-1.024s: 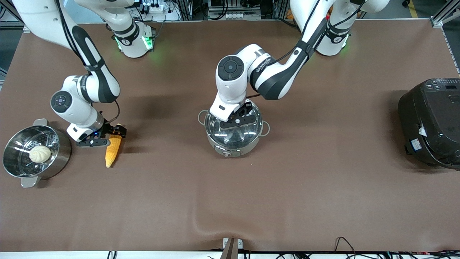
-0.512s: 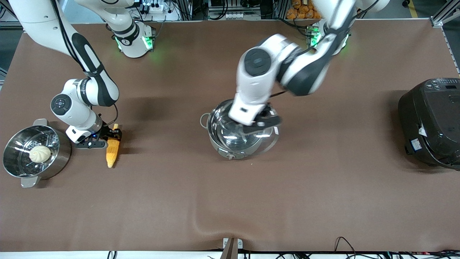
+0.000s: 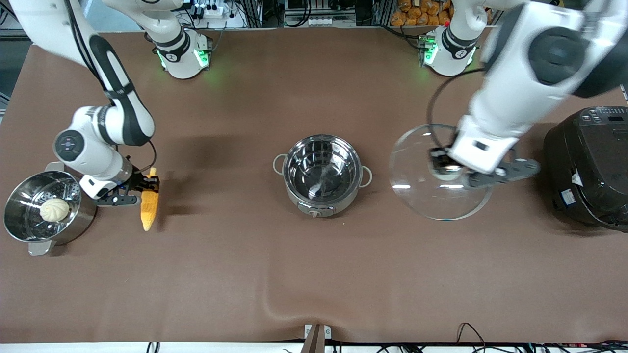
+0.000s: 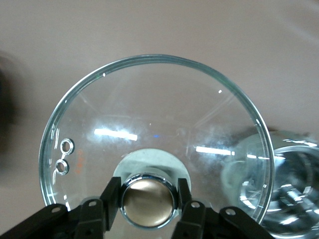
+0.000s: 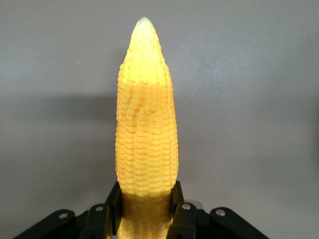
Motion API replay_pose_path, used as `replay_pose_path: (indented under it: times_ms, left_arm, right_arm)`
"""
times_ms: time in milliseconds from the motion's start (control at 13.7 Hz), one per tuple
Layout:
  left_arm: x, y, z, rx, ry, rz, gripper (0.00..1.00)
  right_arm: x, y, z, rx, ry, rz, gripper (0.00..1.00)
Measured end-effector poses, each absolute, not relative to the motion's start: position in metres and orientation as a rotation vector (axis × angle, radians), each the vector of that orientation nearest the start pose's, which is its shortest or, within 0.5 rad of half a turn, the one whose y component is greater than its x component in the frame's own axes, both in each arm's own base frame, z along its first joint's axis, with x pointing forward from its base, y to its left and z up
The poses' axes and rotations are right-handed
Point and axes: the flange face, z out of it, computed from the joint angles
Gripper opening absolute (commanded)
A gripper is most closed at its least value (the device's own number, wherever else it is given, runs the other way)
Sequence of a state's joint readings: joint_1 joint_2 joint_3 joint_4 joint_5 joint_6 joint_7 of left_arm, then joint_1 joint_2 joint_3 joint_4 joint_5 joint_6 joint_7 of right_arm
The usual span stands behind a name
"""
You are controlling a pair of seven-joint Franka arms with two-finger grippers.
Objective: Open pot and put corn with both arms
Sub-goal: 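Carry the corn into the pot with the right gripper while the left lowers the lid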
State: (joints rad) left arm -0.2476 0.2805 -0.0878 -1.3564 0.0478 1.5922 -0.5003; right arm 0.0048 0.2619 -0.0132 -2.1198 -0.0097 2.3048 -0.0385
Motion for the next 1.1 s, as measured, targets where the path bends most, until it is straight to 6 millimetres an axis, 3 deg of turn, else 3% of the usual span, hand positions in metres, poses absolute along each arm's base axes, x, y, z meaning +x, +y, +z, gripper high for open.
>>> replay_pose_path:
  times_ms: [146,293,439,512,659,878,1098]
  left_arm:
    - [0.618,-0.147,0.545,-3.087,-0.188,0.110,0.00]
    - [0.625,-0.100,0.523,-3.086,-0.146,0.167,0.00]
    - [0.630,-0.064,0.503,-3.096,-0.101,0.173,0.00]
    - [0.632,-0.051,0.491,-3.101,-0.079,0.164,0.00]
    - [0.632,-0.038,0.466,-3.106,-0.052,0.152,0.00]
    - [0.627,-0.014,0.419,-3.117,0.000,0.100,0.00]
    - [0.607,0.010,0.362,-3.123,0.032,0.055,0.00]
  right_arm:
    - [0.581,0.035,0.350,-3.111,-0.033,0.160,0.00]
    - [0.592,0.099,0.412,-3.092,0.006,0.159,0.00]
    - [0.588,0.178,0.453,-3.091,0.062,0.121,0.00]
    - [0.579,0.224,0.460,-3.091,0.105,0.105,0.00]
    - [0.552,0.314,0.455,-3.092,0.169,0.102,0.00]
    - [0.506,0.436,0.423,-3.082,0.257,0.072,0.00]
    - [0.469,0.523,0.380,-3.074,0.306,-0.057,0.00]
